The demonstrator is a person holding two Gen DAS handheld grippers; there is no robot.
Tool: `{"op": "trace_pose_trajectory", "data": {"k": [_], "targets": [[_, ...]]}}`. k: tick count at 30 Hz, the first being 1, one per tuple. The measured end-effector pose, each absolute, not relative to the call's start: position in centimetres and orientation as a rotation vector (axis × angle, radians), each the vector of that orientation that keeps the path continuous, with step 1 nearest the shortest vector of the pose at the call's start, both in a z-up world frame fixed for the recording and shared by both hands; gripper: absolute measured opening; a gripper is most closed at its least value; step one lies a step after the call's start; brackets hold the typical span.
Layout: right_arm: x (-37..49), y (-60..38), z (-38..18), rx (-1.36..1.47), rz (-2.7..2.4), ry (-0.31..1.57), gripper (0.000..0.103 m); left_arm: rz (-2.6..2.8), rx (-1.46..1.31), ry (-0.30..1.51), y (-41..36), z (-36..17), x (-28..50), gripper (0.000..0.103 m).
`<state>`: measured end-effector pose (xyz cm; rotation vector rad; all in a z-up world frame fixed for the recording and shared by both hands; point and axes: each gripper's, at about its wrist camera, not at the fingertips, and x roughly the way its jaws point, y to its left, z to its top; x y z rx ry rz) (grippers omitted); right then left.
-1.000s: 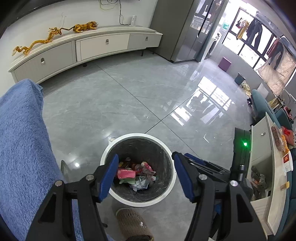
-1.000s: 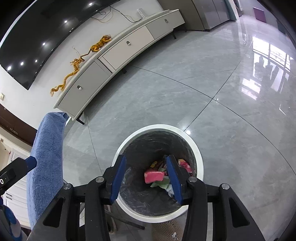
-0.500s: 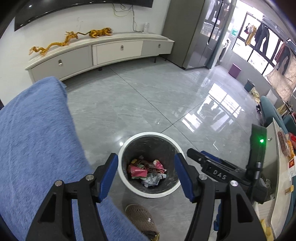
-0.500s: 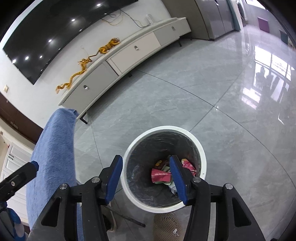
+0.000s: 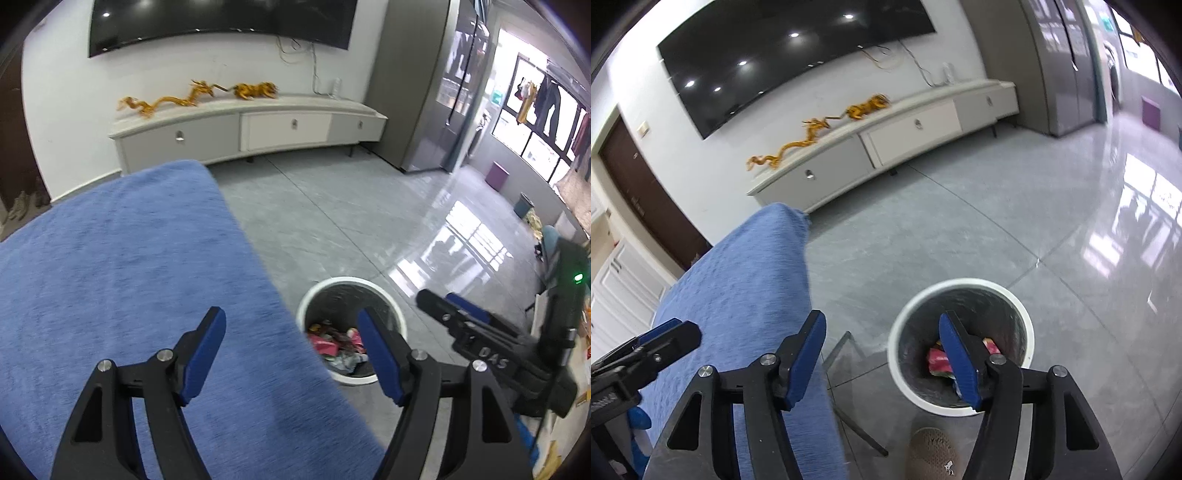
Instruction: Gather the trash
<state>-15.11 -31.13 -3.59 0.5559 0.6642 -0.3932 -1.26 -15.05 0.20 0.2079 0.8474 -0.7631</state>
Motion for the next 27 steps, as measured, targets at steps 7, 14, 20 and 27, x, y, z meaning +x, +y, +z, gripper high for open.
{"op": "trace_pose_trajectory", "data": {"k": [7, 14, 20, 27], "targets": [[-14.1, -25.3, -0.9, 0.404, -0.365, 0.643, 0.073, -0.612, 0.215, 0.775, -8.3, 1.1, -1.3, 0.074], [-13.4, -20.6, 0.2, 0.303, -0.355, 0.625, 0.077, -0.469, 0.18, 0.695, -2.2, 1.7, -1.5, 0.074], [-13.7, -17.2, 0.8, 0.217, -0.359, 0.577, 0.082, -0.398, 0.143, 0.655, 0.8, 2.1, -2.0, 0.074], [-14.2, -15.1, 1.3, 0.173, -0.358, 0.542, 0.086, -0.349, 0.092, 0.624, 3.4, 2.6, -2.5, 0.078]]}}
